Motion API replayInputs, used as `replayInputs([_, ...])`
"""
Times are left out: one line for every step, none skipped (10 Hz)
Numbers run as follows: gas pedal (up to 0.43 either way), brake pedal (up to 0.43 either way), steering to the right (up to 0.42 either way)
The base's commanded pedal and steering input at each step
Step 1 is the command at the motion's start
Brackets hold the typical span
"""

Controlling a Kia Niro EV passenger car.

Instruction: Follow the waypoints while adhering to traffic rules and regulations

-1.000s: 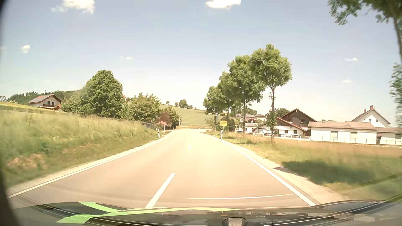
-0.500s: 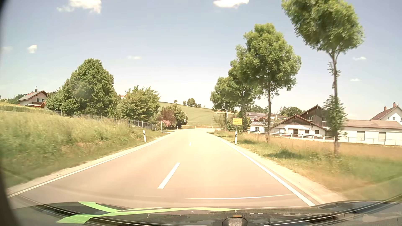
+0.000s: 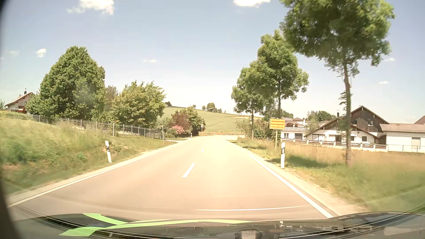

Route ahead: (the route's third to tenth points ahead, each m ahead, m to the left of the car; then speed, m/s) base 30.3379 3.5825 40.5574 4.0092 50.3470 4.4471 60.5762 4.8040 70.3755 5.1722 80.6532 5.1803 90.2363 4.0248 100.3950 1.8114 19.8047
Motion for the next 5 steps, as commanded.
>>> replayInputs([0.150, 0.000, -0.019])
replayInputs([0.157, 0.000, -0.019])
replayInputs([0.169, 0.000, -0.017])
replayInputs([0.169, 0.000, -0.015])
replayInputs([0.150, 0.000, -0.014])
